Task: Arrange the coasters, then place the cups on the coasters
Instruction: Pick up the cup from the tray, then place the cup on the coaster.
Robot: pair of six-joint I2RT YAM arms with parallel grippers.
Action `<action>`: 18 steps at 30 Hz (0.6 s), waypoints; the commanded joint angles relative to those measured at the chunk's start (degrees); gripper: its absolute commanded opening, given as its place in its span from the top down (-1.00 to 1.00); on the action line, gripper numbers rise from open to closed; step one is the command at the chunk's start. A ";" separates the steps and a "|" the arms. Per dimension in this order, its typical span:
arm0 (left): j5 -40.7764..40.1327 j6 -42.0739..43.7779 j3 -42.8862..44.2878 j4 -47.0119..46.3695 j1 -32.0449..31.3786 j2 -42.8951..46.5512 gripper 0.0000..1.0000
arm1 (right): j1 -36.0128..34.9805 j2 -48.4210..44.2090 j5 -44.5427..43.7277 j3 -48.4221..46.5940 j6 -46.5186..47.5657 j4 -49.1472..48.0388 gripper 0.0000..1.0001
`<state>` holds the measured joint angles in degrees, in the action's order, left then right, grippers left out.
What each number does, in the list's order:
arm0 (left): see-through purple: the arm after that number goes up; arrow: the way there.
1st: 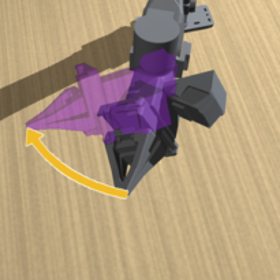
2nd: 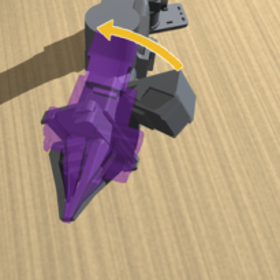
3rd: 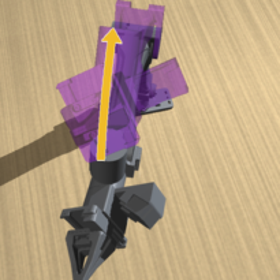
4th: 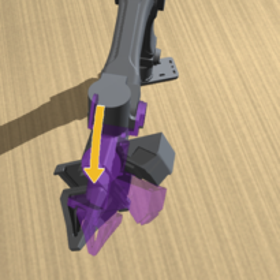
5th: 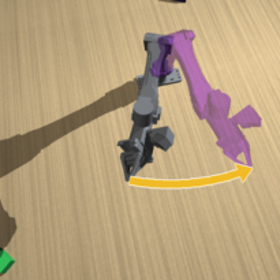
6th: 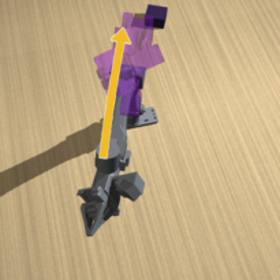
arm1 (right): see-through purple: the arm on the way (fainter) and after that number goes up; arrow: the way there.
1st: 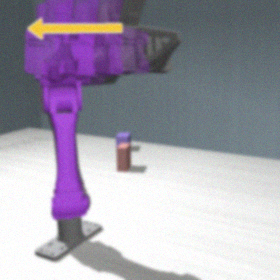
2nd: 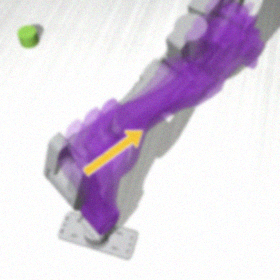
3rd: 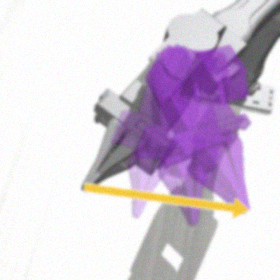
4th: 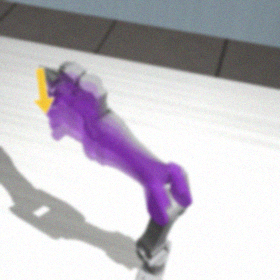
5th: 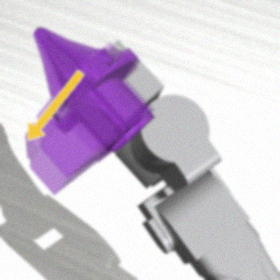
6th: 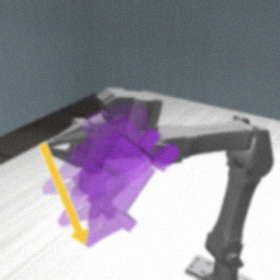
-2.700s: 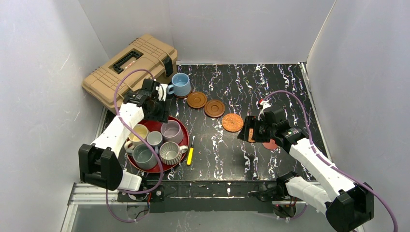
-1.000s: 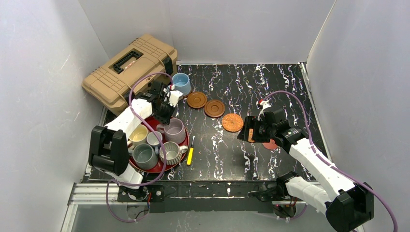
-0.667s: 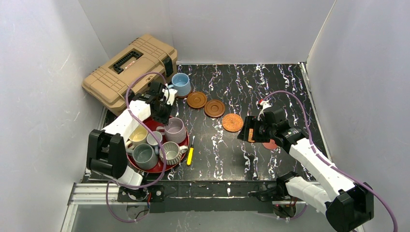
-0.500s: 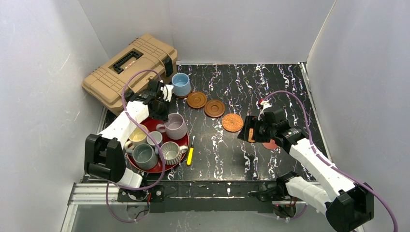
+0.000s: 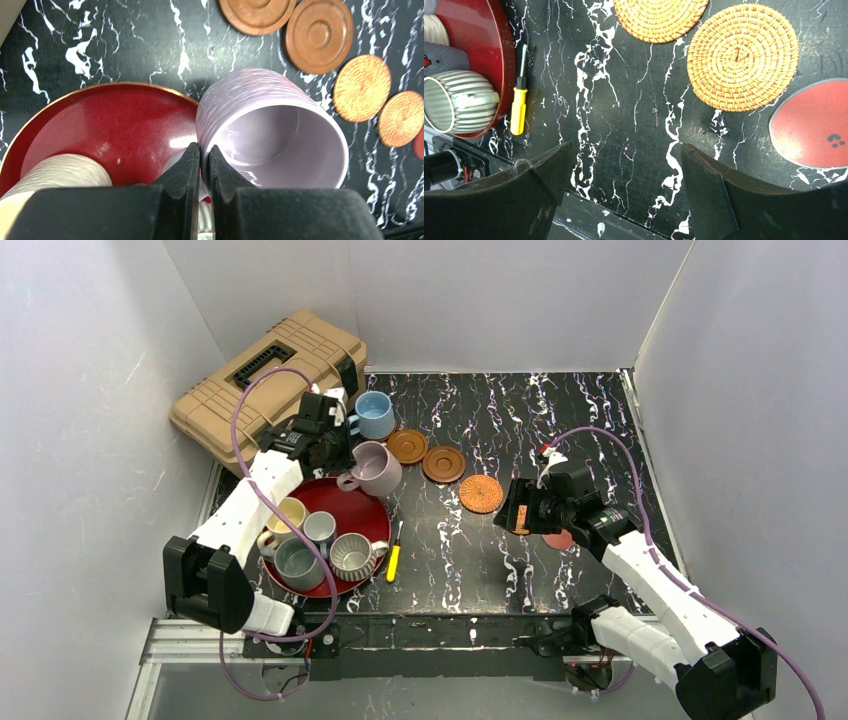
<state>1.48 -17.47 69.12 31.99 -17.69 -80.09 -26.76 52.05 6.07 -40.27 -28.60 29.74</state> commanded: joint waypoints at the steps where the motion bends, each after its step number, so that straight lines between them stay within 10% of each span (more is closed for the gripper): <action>1: -4.10 -6.99 6.95 -4.76 -2.49 -1.45 1.00 | -0.30 -1.23 -1.16 0.34 -0.57 -1.32 -0.75; 18: -17.26 -17.57 19.24 -4.43 -9.09 -17.34 1.00 | -0.31 -4.83 -5.79 0.54 0.37 0.65 -0.80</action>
<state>-11.18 -30.35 83.18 29.85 -25.67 -98.24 -26.76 48.34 1.45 -40.27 -28.64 30.11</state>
